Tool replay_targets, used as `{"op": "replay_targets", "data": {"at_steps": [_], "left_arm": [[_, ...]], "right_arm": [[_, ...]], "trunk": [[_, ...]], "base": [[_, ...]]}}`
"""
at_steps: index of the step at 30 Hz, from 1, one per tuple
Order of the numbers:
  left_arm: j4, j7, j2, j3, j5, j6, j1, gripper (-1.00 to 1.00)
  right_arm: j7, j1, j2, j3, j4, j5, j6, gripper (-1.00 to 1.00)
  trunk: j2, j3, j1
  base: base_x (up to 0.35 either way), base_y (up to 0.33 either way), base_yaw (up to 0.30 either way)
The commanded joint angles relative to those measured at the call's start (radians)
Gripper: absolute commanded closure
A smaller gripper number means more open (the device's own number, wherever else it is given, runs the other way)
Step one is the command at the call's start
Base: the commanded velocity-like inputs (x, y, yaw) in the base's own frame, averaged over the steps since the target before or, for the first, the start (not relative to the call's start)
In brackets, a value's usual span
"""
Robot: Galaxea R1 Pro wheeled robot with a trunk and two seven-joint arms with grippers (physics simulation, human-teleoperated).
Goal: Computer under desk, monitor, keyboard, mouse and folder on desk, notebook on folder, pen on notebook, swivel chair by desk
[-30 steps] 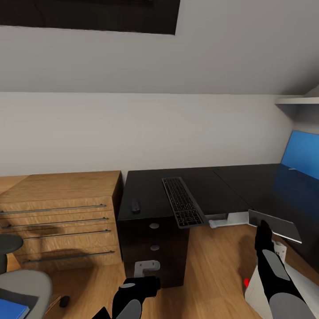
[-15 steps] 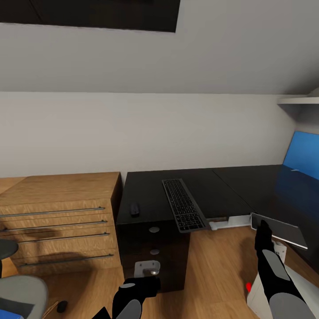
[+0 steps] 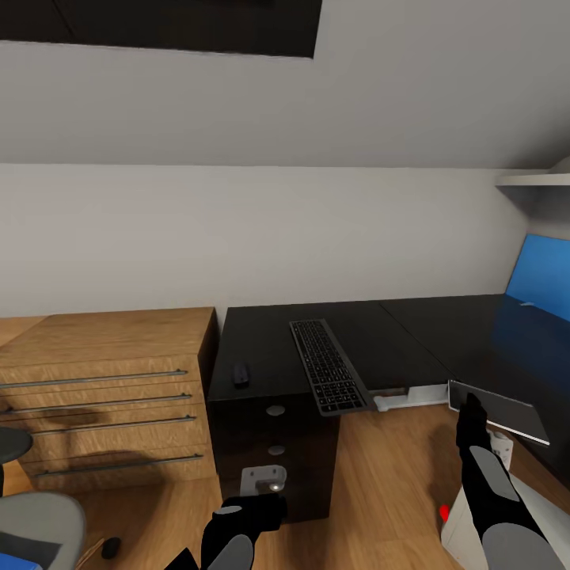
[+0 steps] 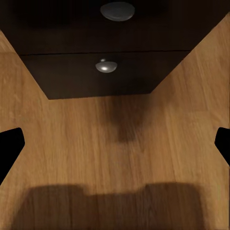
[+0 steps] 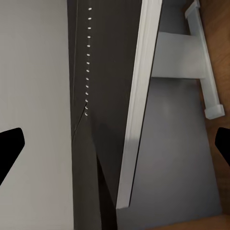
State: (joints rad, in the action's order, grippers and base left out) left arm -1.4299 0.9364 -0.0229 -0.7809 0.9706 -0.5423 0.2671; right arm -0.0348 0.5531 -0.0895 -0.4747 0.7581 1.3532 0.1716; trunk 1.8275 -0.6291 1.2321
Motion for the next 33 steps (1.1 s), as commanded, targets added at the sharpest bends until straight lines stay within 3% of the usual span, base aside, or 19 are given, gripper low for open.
{"op": "replay_targets", "data": {"at_steps": [1, 5, 11, 33], "left_arm": [[-0.001, 0.008, -0.001, -0.002, 0.011, -0.002, 0.001, -1.0], [-0.002, 0.009, 0.0, -0.002, 0.054, -0.002, 0.001, -1.0], [-0.002, 0.012, 0.0, -0.001, 0.093, -0.002, 0.001, -1.0], [-0.001, 0.006, -0.005, -0.001, 0.101, -0.001, 0.001, -1.0]], "right_arm": [[-0.004, 0.001, 0.0, 0.001, 0.0, 0.01, 0.003, -1.0], [-0.004, 0.001, -0.001, 0.001, 0.0, 0.01, 0.003, -1.0], [-0.004, 0.001, -0.001, 0.001, 0.0, 0.01, 0.003, -1.0], [-0.004, 0.001, 0.001, 0.001, -0.001, 0.01, 0.003, -1.0]], "trunk": [[0.001, -0.001, 0.0], [0.001, -0.001, 0.0], [0.043, -0.02, 0.023], [0.057, -0.026, 0.031]], "base": [[0.0, 0.0, 0.0], [0.0, 0.0, 0.0], [0.0, 0.0, 0.0], [0.045, 0.0, 0.0]]}}
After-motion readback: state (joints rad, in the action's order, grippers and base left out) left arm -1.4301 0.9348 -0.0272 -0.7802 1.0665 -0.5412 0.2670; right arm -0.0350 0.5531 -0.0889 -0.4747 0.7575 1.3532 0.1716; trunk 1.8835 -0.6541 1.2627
